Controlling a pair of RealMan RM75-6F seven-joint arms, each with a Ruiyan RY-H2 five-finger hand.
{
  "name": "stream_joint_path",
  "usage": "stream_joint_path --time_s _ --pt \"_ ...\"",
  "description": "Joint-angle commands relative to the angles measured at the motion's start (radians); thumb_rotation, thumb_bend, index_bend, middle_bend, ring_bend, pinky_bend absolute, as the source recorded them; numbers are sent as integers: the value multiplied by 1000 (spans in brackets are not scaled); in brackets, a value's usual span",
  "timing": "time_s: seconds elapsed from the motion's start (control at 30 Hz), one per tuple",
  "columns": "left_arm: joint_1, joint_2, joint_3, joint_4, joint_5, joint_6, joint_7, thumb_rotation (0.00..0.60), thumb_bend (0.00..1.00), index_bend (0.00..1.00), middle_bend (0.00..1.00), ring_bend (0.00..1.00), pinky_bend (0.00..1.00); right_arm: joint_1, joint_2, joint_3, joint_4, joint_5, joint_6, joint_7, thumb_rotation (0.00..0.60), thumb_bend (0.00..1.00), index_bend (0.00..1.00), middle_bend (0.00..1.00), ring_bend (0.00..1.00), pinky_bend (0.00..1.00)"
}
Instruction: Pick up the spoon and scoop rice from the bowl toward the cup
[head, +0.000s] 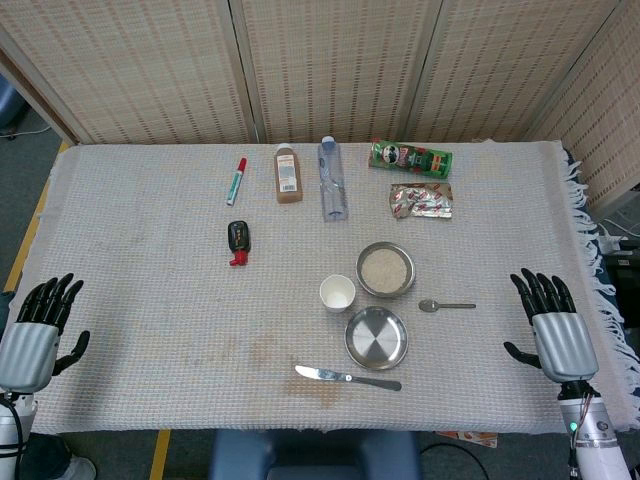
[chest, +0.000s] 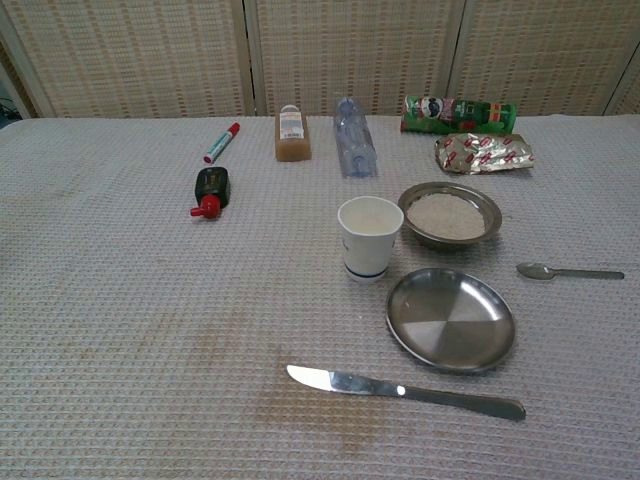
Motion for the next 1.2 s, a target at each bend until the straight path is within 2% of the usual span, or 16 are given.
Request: stream_joint_path --time_s 0.03,0.2,0.33,0.53,0.73,1.0,1.2 --pt "-3 -7 -1 -1 -12 -11 1 600 393 0 0 0 93 13 -1 -1 2 11 -29 -1 600 57 0 0 0 0" --pt "-17 2 -7 -2 -17 -30 -12 600 393 0 0 0 93 43 -12 12 8 74 -102 0 600 66 4 0 0 0" --pt "-29 1 -6 8 -5 -35 -28 600 393 0 0 0 94 89 -67 50 64 151 -161 -32 600 71 67 0 0 0" --pt "-58 -14 3 43 1 -83 -51 600 393 0 0 0 96 176 -150 113 160 246 -248 -55 600 158 314 0 0 0" --pt "-74 -24 13 71 3 -112 -62 600 393 0 0 0 98 227 -264 115 257 277 -265 -115 600 178 454 0 0 0" --pt "-73 -14 22 62 9 -103 -65 600 392 0 0 0 98 275 -372 111 362 301 -297 -150 600 188 474 0 0 0" --pt "-74 -11 34 84 18 -104 -85 600 392 0 0 0 98 302 -420 113 422 326 -318 -174 600 193 505 10 0 0"
